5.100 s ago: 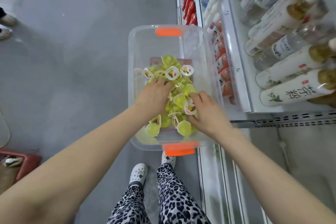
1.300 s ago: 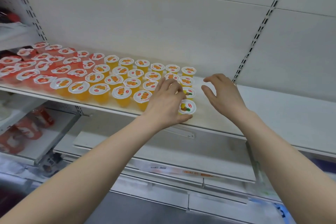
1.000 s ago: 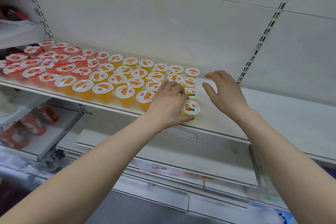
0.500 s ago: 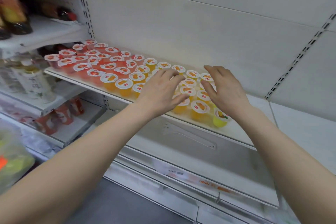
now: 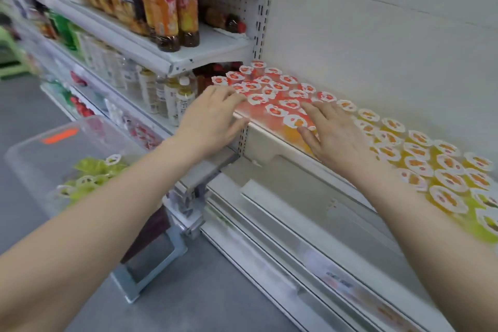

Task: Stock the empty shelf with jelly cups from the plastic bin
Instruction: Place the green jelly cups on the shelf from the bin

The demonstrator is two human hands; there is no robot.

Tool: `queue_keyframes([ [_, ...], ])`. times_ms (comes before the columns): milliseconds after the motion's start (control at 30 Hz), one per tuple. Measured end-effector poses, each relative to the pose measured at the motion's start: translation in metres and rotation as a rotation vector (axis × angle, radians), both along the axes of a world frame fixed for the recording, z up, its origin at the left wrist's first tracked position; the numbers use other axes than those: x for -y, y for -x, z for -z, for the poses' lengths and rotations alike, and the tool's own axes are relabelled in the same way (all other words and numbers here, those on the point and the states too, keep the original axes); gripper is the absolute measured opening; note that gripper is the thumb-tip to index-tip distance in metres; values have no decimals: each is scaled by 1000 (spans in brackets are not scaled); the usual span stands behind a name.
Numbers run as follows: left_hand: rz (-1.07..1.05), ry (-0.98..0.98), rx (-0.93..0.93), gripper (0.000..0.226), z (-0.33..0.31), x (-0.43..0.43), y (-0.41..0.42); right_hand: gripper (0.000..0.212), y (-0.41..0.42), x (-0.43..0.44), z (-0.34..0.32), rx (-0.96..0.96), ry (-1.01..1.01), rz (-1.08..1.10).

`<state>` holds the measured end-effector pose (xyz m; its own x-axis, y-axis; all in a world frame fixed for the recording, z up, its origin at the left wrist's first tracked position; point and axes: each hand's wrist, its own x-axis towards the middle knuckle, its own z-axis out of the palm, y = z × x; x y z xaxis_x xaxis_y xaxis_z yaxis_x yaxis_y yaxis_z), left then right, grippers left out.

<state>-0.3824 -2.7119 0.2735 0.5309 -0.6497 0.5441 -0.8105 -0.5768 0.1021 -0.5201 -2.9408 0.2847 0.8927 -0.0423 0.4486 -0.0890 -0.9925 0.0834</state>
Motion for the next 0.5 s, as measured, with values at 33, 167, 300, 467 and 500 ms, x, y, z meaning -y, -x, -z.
queue_keyframes([
  [33,-20,-6,0,52,2,-19,-9,55,-14,-14,4,-5,-2,-24],
  [167,-100,-7,3,47,15,-92,-43,56,-65,-73,16,-41,-9,-123],
  [300,-185,-2,-33,43,35,-159,-68,53,-108,-131,33,-69,-32,-213],
  [467,-349,45,-174,37,81,-238,-86,52,-150,-197,71,-119,-101,-366],
  [500,-381,43,-209,37,93,-250,-88,50,-156,-207,79,-125,-107,-396],
])
